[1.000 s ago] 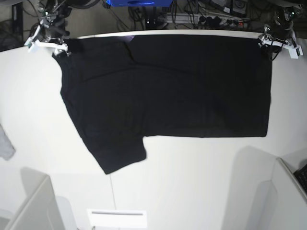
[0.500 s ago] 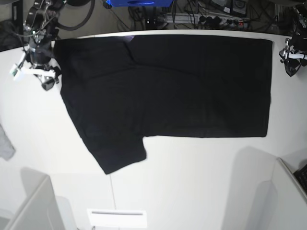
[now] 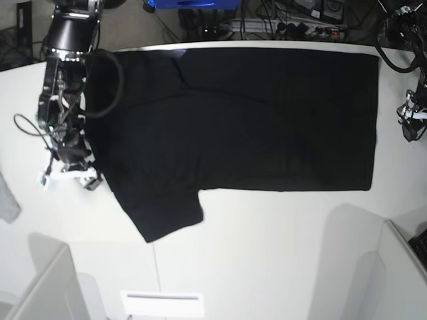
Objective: Fold the T-shirt properly
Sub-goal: 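Reach both grippers to the shirt's hem corners and grasp them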
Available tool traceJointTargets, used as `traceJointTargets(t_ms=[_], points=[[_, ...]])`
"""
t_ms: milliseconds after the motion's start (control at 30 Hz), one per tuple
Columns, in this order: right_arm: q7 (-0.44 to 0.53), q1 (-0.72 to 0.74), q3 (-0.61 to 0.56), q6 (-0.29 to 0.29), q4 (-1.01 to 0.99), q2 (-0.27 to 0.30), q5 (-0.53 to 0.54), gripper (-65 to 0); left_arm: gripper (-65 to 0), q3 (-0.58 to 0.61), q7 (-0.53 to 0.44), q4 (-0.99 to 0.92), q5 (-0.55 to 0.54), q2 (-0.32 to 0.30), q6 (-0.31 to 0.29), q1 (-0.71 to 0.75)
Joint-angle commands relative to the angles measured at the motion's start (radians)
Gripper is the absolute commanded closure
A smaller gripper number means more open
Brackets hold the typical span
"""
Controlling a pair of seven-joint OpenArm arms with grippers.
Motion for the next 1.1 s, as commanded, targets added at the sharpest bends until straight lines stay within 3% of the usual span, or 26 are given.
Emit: traceJointTargets(t_ms=[0,133,200,300,333,433,567,767,1067], points=[[0.025,0.054,-0.015,0.005,-0.013,0.026,0.003,-34.8,-42.3,-0.002,-0.026,-0.004,-0.007,-0.04,-0.005,-0.019],[0.026,0.19,-0.115,0.026,-0.164,0.06,0.003,-34.8,-39.8,0.002,-0.026,-0.051,-0.007,-0.084,-0.007,-0.076],[0.026,0.25,-0.153,0.075,-0.239,0.064,0.003,-34.8,-27.8,0.002,-0.026,-0.059,-0.007,-0.103,-0.007,-0.104],[0.057,0.335,-0.216,0.097,-0.363,0.066,0.003,-35.0,-1.5,0.002,-0.026,-0.059,0.008,-0.115,-0.004,-0.136],[0.077,0.358,-0.242,0.097,-0.408,0.067,0.003,-35.1,0.0,0.004,-0.026,-0.059,0.033,-0.116,-0.004,-0.147],[0.124,0.42,-0.333,0.104,-0.523,0.067,0.003,-35.4,0.0,0.004,-0.026,-0.057,0.166,-0.113,-0.007,-0.191],[0.163,0.494,-0.416,0.19,-0.653,0.063,0.003,-35.4,0.0,0.005,-0.026,-0.057,0.326,-0.084,-0.008,-0.222],[0.276,0.562,-0.52,0.192,-0.825,0.058,0.003,-35.4,0.0,-0.004,-0.026,-0.059,0.364,-0.078,-0.008,-0.213],[0.286,0.562,-0.657,0.196,-0.857,0.05,0.006,-35.0,-36.5,0.004,-0.026,-0.059,0.359,-0.075,-0.008,-0.219]])
